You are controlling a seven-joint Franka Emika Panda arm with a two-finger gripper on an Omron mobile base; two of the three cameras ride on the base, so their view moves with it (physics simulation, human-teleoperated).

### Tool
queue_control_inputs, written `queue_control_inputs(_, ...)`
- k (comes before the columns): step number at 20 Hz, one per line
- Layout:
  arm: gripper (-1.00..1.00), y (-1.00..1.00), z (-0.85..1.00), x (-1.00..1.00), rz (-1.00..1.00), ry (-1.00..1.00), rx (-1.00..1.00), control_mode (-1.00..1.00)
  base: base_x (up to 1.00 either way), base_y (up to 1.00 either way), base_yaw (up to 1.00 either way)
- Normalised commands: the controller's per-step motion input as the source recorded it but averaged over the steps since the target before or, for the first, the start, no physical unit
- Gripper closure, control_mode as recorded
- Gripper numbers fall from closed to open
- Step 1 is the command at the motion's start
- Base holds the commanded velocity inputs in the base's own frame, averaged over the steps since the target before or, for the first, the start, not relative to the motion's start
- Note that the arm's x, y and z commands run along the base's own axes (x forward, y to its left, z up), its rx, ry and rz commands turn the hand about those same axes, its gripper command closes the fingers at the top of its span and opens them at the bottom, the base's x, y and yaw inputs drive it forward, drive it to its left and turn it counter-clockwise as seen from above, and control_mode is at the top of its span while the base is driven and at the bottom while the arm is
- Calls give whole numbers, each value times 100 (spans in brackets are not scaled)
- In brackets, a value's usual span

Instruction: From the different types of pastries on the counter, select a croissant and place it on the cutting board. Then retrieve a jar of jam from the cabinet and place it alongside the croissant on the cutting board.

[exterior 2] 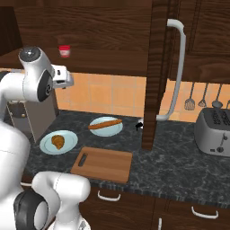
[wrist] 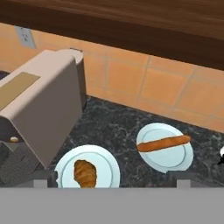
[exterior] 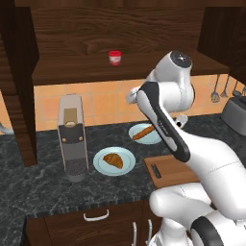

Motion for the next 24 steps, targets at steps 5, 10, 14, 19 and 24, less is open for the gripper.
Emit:
queue_control_inputs(5,-100,11,76,48,0,-1,0,-100,0,0,0)
queue_control_inputs(10,-100,22,87,29,0,-11,0,-100,0,0,0)
queue_control_inputs(14,-100,24,71,54,0,-18,0,-100,0,0,0)
queue_control_inputs(19,-100,5,5,20,0,-1,0,-100,0,0,0)
queue_control_inputs(24,-100,1,-4,49,0,-3,0,-100,0,0,0)
